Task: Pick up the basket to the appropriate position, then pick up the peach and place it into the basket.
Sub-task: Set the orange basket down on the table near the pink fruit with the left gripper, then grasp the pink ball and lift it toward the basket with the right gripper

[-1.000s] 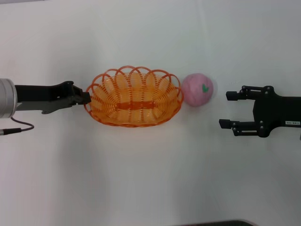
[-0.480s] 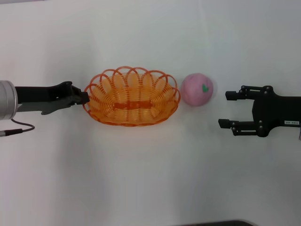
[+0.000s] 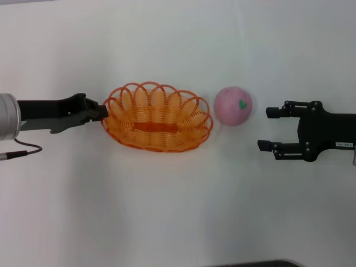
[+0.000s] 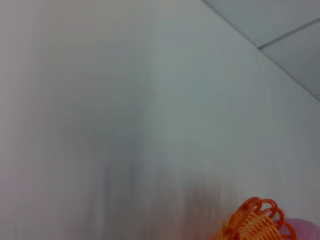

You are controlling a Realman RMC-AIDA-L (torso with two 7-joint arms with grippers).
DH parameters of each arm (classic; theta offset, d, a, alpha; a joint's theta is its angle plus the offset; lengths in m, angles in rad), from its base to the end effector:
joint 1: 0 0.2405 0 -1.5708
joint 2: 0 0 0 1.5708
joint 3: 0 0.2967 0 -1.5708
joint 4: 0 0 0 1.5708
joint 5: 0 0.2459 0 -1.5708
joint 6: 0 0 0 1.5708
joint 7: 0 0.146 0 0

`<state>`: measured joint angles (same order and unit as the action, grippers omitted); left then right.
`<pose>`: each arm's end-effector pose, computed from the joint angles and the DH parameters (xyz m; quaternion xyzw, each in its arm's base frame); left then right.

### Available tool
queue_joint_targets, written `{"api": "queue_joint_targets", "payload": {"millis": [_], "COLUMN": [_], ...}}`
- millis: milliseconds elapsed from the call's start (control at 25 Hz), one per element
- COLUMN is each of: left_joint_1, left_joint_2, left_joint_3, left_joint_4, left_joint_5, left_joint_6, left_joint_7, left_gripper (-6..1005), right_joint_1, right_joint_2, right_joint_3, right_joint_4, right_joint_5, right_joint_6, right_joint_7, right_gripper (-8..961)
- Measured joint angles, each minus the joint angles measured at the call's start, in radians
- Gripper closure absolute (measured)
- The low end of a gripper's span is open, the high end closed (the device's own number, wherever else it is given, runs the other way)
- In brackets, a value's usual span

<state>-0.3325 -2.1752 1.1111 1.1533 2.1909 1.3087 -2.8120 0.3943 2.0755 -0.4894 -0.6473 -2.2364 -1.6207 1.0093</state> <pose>-0.2944 0.3699 -0.0381 -0.7112 -0.6767 -0.1356 0.1337 0.3899 0.3086 -0.0128 -0.9609 0.1427 0.1677 0.1682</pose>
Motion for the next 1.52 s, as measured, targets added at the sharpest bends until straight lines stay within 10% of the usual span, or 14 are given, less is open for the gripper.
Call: {"api": "queue_joint_targets", "payload": {"millis": [520,720,1160,1520], "left_joint_1": [-0.002,-0.003,0.045,0.077], "left_joint_2": [0.002,0.007,0.0,0.001], "left_joint_3": [-0.057,-0.147,-0.271,-0.28], "left_joint_4": [-0.037,-0.047,-0.094,-0.173], "left_joint_5": [-0.064,-0.071,-0.269,-0.289], "left_joint_6": [0.074,0.12,0.256,0.349], "left_joint_7": [0.076,0.164,0.821,1.345], "left_gripper": [793,576,528,300], "right_joint_1": [-0.002,-0.005,0.004,0.006], "right_joint_2": [0.0,0.001,0.005,0.006], "right_joint_3": [-0.002,-0.001,0.037,0.051], "right_joint_4": [0.001,0.002,0.008,0.01], "right_joint_5": [-0.003,0.0,0.002,0.001], "right_joint_6": [0.001,0.001,0.004,0.004], "right_joint_7": [0.0,0.0,0.017,0.027], "right_gripper": [155,155,154,151]}}
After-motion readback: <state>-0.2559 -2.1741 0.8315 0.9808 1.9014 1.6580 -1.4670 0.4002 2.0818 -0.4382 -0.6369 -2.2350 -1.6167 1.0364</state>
